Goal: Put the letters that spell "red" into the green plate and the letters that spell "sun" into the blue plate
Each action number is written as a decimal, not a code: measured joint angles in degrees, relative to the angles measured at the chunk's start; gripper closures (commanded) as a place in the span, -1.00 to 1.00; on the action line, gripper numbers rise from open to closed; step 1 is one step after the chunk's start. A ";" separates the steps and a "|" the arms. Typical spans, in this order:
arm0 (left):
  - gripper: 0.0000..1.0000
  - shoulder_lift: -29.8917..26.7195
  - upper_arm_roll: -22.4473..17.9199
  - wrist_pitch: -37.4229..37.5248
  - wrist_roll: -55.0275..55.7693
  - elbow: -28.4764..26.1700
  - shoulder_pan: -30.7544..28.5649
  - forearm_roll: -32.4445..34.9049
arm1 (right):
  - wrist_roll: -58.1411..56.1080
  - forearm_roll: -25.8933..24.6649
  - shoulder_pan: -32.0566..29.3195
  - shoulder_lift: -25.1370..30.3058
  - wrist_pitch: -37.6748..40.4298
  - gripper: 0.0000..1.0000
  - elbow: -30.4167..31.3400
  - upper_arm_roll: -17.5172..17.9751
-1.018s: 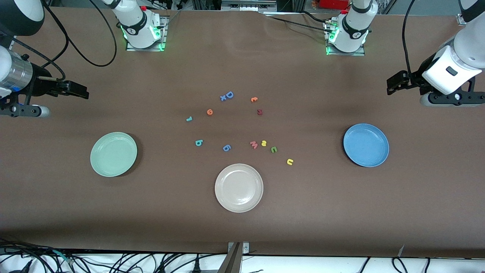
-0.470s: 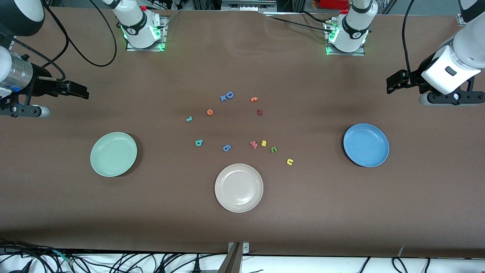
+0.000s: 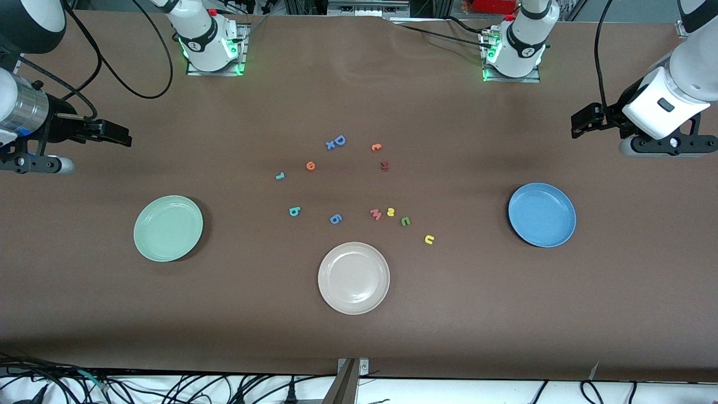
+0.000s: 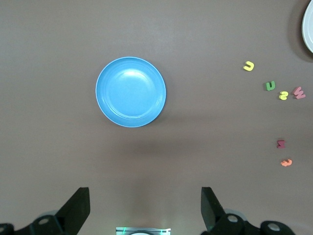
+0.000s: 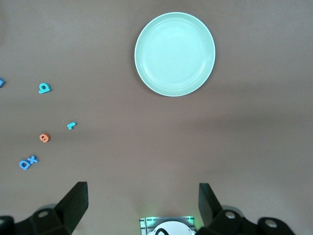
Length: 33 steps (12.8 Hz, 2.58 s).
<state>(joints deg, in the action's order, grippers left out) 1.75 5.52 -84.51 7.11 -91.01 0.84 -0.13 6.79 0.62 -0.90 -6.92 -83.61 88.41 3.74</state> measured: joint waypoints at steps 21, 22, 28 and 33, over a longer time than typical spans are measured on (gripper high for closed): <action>-1.00 5.73 1.39 -3.41 0.00 2.97 0.95 -0.06 | 0.00 0.08 0.00 -0.10 0.00 -1.00 0.00 0.00; -1.00 7.17 1.42 -5.05 0.00 3.12 0.97 -0.09 | 0.00 0.20 0.00 -0.16 0.00 -1.00 0.00 0.00; -1.00 21.40 3.56 -17.29 0.03 3.21 5.45 -1.18 | 0.36 1.59 0.12 -1.10 -3.96 -0.99 2.14 0.45; -1.00 31.77 3.85 -32.01 0.13 3.07 10.61 -3.31 | 4.78 2.03 1.16 -1.37 -10.09 -0.99 6.82 0.87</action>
<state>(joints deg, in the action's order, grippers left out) 33.51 9.37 -116.52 7.24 -87.94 11.45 -3.44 11.57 2.65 0.26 -8.28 -93.70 95.23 4.61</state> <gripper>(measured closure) 0.000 0.000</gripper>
